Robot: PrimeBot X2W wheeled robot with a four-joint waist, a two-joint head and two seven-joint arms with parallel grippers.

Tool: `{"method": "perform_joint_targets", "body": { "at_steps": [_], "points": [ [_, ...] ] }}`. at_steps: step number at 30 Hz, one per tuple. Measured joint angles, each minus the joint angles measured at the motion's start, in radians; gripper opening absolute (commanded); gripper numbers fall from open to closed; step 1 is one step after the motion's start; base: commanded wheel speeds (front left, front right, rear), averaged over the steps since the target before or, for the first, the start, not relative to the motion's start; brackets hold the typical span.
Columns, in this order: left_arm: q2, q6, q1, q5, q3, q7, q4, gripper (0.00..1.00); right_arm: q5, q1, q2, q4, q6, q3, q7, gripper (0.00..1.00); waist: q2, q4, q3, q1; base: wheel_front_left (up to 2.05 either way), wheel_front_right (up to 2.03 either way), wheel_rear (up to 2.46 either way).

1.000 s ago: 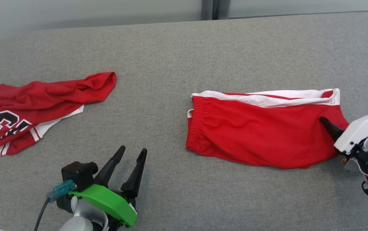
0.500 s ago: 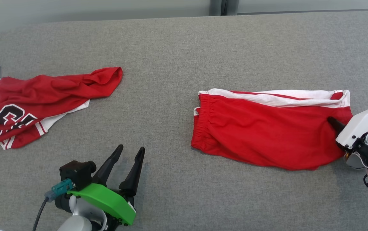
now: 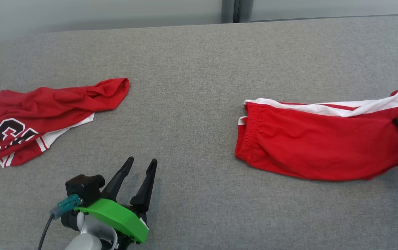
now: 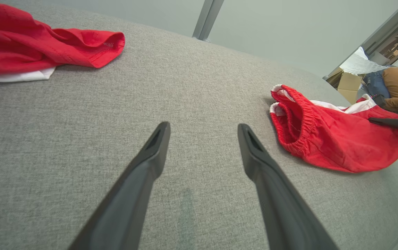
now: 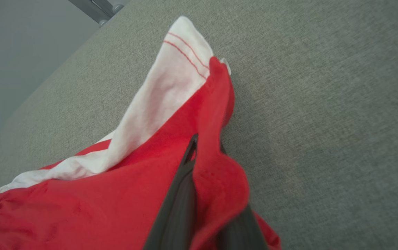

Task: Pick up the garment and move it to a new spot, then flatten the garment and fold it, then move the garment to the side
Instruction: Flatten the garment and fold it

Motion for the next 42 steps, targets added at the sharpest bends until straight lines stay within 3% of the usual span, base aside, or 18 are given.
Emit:
{"method": "perform_joint_targets", "body": {
  "at_steps": [5,8,13,22,31,32,34,39,41,42],
  "points": [
    [-0.006,0.000,0.001,-0.003,-0.001,-0.009,0.013,1.00,0.024,0.000,-0.006,-0.047,0.009,-0.005,-0.003,0.00,0.0000,0.001,-0.011,0.0000,0.00,0.00,0.00],
    [-0.007,0.000,0.002,-0.005,0.000,-0.009,0.014,1.00,0.042,0.000,0.041,-0.126,0.018,0.012,0.001,0.00,0.0000,0.000,-0.017,0.0000,0.00,0.00,0.00],
    [-0.004,0.001,0.011,-0.007,0.018,-0.019,0.016,1.00,0.014,0.000,0.132,-0.242,0.026,0.123,0.025,0.00,0.0000,-0.010,-0.025,0.0000,0.00,0.00,0.00],
    [0.001,0.001,0.013,-0.008,0.009,-0.017,0.014,1.00,-0.041,0.012,0.263,-0.329,0.026,0.236,0.027,0.01,-0.0001,-0.039,-0.032,0.0000,0.00,0.00,0.00],
    [0.007,0.001,0.013,-0.007,0.001,-0.009,0.011,1.00,-0.093,0.023,0.353,-0.327,-0.039,0.271,-0.016,0.10,0.0000,-0.049,-0.029,0.0000,0.00,0.00,0.00],
    [0.007,0.001,0.013,-0.007,0.001,-0.009,0.011,1.00,-0.094,0.023,0.360,-0.327,-0.046,0.273,-0.020,0.13,0.0000,-0.049,-0.029,0.0000,0.00,0.00,0.00],
    [0.008,0.001,0.013,-0.007,0.001,-0.009,0.009,1.00,-0.098,0.023,0.369,-0.325,-0.056,0.281,-0.026,0.30,-0.0001,-0.049,-0.028,0.0000,0.00,0.00,0.00],
    [0.013,0.002,0.013,-0.007,0.001,-0.008,0.009,1.00,-0.112,0.023,0.384,-0.319,-0.072,0.291,-0.035,0.31,-0.0001,-0.049,-0.028,0.0000,0.00,0.00,0.00],
    [0.016,0.001,0.013,-0.007,0.001,-0.008,0.009,1.00,-0.121,0.022,0.390,-0.315,-0.082,0.292,-0.047,0.48,0.0000,-0.049,-0.029,0.0000,0.00,0.00,0.00],
    [0.016,0.002,0.013,-0.007,0.001,-0.008,0.009,1.00,-0.127,0.022,0.391,-0.315,-0.090,0.291,-0.059,0.82,0.0000,-0.049,-0.029,0.0000,0.00,0.00,0.00]
  ]
}}
